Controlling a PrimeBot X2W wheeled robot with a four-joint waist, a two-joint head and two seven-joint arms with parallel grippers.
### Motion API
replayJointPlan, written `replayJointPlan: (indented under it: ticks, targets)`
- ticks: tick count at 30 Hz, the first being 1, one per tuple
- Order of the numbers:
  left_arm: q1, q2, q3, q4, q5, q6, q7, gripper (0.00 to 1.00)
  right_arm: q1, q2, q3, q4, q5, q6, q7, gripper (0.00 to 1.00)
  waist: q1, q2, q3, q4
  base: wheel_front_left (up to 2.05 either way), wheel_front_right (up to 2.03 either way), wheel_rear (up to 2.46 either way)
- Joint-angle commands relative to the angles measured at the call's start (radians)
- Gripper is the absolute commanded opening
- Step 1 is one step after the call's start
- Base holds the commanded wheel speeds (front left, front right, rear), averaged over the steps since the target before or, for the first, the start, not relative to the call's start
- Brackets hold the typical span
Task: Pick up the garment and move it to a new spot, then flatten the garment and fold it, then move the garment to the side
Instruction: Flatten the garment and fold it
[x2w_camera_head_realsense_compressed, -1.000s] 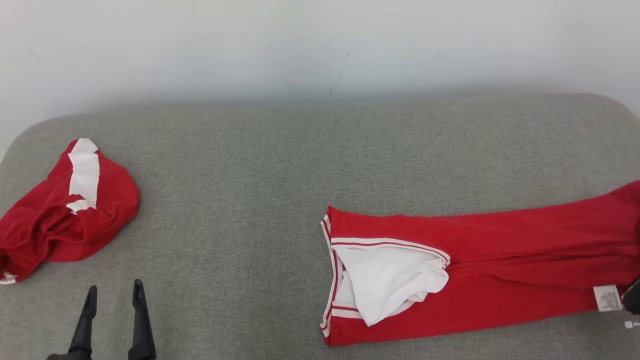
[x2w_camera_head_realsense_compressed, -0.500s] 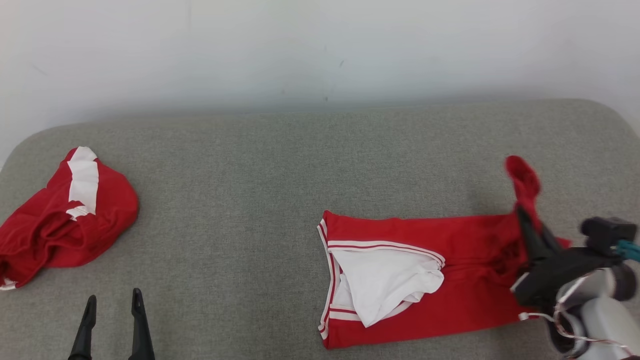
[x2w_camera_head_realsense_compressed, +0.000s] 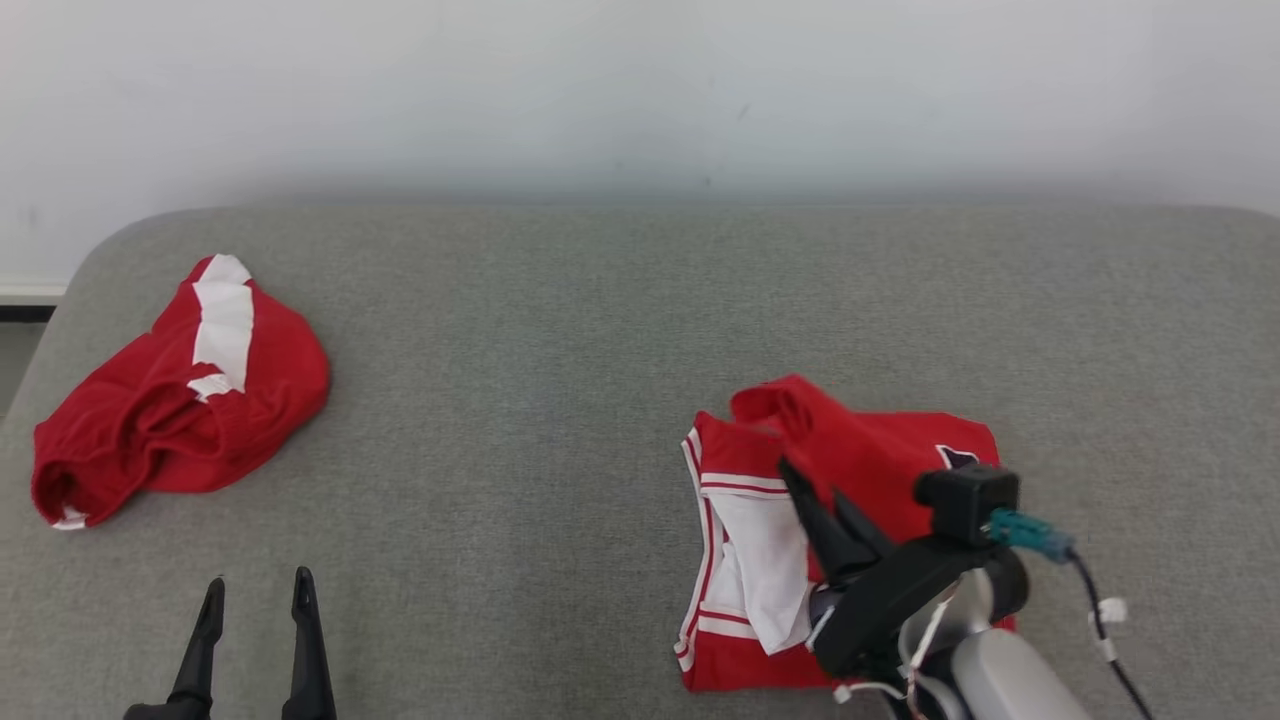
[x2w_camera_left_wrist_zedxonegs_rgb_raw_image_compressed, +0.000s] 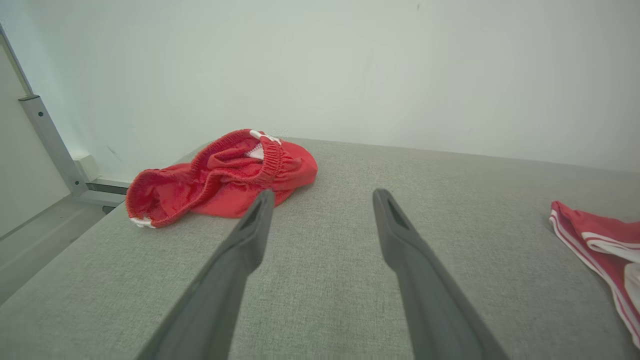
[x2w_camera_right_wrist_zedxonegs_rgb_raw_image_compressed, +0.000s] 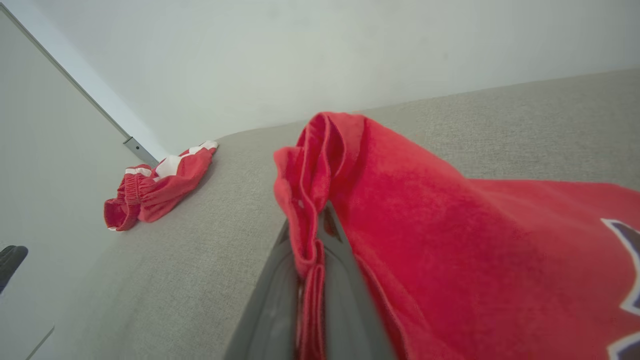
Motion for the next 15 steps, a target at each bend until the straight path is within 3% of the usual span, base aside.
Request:
replayJointPlan:
  ticks: [1,7,8,9,10,15]
  targets:
    - [-0.015,-0.002,-0.001,0.006,-0.003,-0.003,-0.003,1.00,0.006,0.017,0.008,0.013,-0.011,-0.002,-0.007,0.00,-0.0001,0.0000,0.006,0.014,0.00,0.00,0.00]
    - [-0.025,-0.003,-0.012,0.020,-0.007,-0.002,-0.003,1.00,-0.025,0.073,0.033,0.120,-0.035,-0.003,-0.037,0.00,-0.0001,0.0000,0.011,0.028,0.00,0.00,0.00]
    - [-0.026,-0.003,-0.013,0.022,-0.006,-0.001,-0.003,1.00,-0.031,0.077,0.040,0.139,-0.041,-0.003,-0.038,0.05,-0.0001,0.0000,0.012,0.030,0.00,0.00,0.00]
    - [-0.027,-0.003,-0.014,0.024,-0.007,0.000,-0.003,1.00,-0.040,0.081,0.044,0.149,-0.044,-0.003,-0.049,0.48,-0.0001,0.0000,0.012,0.031,0.00,0.00,0.00]
    - [-0.028,-0.003,-0.015,0.026,-0.009,0.000,-0.003,1.00,-0.046,0.082,0.047,0.161,-0.040,-0.003,-0.056,1.00,-0.0001,0.0000,0.012,0.031,0.00,0.00,0.00]
    - [-0.023,-0.004,-0.009,0.030,-0.014,0.001,-0.003,1.00,-0.068,0.059,0.051,0.159,-0.035,-0.003,-0.110,1.00,-0.0001,0.0000,0.003,0.020,0.00,0.00,0.00]
